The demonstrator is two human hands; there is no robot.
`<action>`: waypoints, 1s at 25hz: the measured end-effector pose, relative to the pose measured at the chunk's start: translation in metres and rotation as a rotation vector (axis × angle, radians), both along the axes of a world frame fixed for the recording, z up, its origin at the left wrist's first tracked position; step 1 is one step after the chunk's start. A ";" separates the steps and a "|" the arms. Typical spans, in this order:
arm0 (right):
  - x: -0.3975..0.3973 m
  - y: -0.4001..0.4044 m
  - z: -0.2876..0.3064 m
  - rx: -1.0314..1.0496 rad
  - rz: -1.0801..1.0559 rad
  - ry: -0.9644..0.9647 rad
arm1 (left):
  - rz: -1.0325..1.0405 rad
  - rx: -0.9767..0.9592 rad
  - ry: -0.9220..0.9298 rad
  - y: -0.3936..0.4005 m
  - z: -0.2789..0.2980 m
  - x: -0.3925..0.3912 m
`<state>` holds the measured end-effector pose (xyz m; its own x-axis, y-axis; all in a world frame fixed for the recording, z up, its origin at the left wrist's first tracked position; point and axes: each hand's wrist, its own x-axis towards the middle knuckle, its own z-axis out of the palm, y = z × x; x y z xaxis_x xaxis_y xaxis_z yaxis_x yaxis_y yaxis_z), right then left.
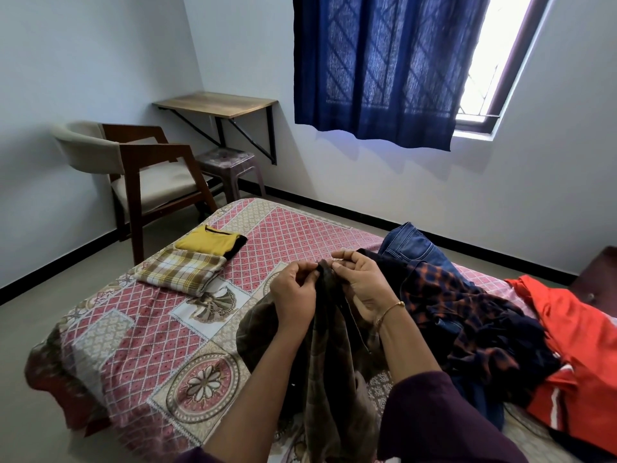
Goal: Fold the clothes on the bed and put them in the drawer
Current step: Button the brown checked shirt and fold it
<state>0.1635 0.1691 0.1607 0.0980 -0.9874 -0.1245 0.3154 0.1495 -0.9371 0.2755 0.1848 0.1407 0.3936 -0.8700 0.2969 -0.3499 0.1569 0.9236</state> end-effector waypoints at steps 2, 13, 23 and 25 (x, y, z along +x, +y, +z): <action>0.000 0.000 -0.002 -0.012 0.002 0.045 | -0.018 0.010 -0.009 0.000 -0.001 0.001; 0.012 -0.001 -0.011 -0.040 -0.101 0.293 | -0.045 0.236 0.216 0.001 0.004 -0.004; 0.022 -0.004 -0.017 -0.181 -0.132 0.485 | -0.006 0.417 0.619 -0.007 0.004 -0.009; 0.025 -0.007 -0.020 -0.133 -0.117 0.470 | -0.021 0.454 0.573 -0.006 0.000 -0.010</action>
